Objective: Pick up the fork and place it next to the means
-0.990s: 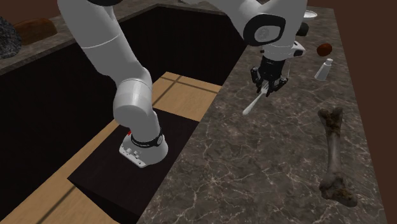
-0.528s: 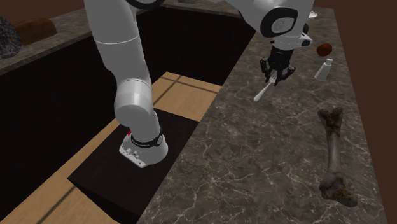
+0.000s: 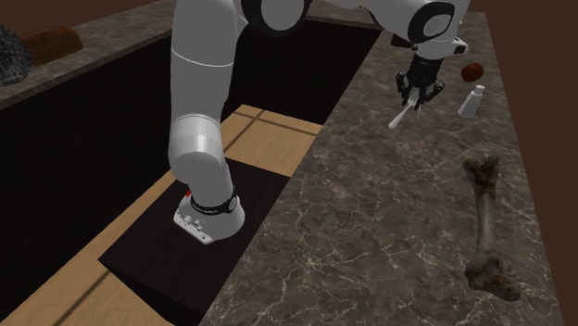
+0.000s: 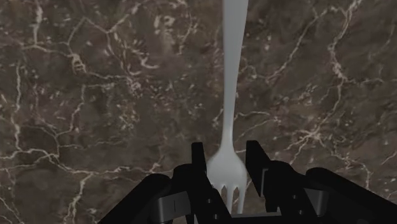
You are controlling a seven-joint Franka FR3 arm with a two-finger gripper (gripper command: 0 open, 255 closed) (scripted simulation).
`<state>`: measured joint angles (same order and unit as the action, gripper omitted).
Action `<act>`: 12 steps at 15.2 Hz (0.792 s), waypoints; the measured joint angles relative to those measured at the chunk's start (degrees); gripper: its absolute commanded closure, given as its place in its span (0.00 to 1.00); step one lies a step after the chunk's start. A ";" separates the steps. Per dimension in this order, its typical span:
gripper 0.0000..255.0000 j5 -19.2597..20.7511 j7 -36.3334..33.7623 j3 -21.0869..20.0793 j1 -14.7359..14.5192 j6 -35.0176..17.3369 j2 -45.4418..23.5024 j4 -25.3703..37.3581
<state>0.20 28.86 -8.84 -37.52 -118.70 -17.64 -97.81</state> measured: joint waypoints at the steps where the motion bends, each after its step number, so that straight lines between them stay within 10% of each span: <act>1: 1.00 0.17 -0.34 -0.05 -0.25 -0.29 -0.86 0.56; 12: 1.00 0.79 -0.83 0.10 -0.66 -7.16 -4.56 -2.65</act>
<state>0.98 28.03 -8.74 -38.18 -125.86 -22.20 -100.46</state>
